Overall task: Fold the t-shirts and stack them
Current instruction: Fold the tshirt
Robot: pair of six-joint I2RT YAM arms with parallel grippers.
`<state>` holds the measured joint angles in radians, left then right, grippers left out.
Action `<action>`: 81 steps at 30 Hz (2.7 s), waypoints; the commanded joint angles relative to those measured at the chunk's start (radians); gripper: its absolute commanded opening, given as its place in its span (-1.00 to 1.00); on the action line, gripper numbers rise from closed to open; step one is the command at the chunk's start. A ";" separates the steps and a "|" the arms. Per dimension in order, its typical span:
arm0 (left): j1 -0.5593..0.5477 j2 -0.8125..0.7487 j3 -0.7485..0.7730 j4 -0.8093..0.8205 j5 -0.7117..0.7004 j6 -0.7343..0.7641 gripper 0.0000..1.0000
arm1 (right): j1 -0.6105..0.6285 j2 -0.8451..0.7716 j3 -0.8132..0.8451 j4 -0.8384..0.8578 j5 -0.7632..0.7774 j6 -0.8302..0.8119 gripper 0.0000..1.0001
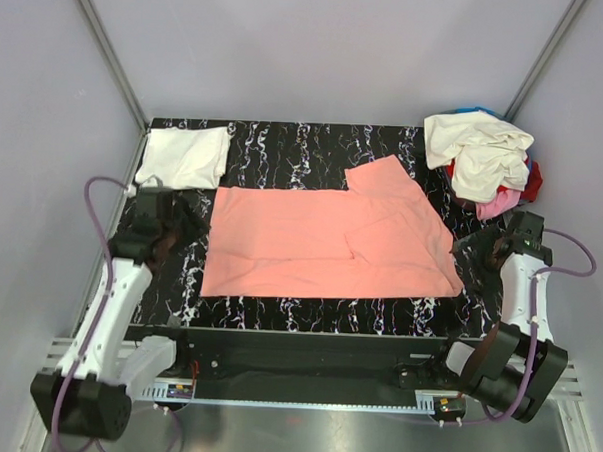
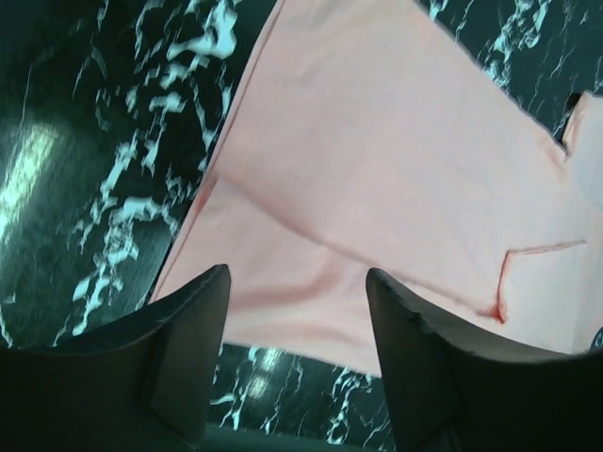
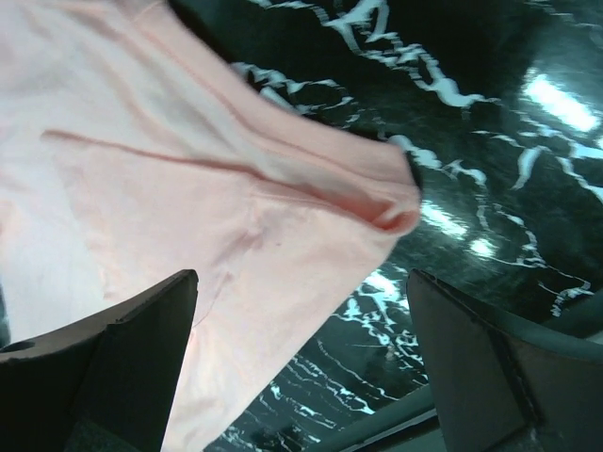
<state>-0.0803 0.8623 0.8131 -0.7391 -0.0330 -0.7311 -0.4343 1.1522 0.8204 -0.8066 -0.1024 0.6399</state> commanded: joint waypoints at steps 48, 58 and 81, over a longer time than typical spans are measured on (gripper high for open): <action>-0.070 1.475 1.158 -0.068 -0.212 0.272 -0.38 | 0.011 -0.141 -0.076 0.199 -0.315 -0.128 0.95; -0.078 1.426 1.135 -0.092 -0.200 0.280 -1.00 | 0.012 -0.135 -0.081 0.204 -0.310 -0.128 0.95; -0.090 1.018 0.816 -0.171 -0.121 0.410 -1.00 | 0.330 0.454 0.541 0.251 -0.223 -0.118 0.93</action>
<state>-0.1612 1.9068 1.6775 -0.9382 -0.2092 -0.3706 -0.1120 1.4391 1.2118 -0.5774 -0.3573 0.5476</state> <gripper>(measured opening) 0.012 0.964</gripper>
